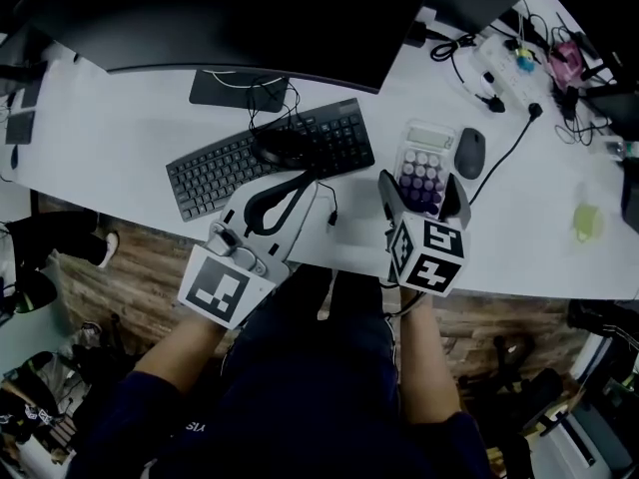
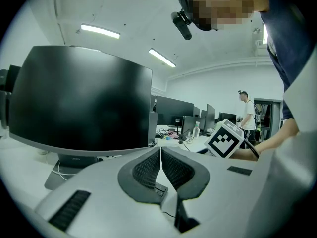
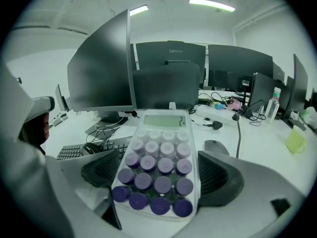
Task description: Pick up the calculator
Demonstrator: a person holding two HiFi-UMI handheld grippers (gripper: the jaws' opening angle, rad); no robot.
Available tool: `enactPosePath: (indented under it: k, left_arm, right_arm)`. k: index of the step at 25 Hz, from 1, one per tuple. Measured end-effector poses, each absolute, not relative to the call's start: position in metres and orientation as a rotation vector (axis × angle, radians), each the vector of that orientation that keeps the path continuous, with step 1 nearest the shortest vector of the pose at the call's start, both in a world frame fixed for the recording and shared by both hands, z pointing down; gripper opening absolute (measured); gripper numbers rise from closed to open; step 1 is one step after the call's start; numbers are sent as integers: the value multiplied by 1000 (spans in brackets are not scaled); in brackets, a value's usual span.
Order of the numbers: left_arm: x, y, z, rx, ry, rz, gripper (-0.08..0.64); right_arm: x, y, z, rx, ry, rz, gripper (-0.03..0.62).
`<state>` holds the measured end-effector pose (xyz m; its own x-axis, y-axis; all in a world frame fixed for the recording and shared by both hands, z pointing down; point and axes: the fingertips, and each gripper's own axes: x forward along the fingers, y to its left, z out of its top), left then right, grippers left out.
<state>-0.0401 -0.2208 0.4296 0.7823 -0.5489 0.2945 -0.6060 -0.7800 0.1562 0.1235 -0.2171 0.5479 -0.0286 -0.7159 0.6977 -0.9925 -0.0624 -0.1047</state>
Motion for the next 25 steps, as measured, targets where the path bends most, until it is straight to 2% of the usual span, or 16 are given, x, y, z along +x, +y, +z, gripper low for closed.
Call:
enactPosePath:
  k: [25]
  left_arm:
    - [-31,-211,348,2837,-970,197,34]
  right_arm:
    - [123,-211,419,1912,-1971,630,495]
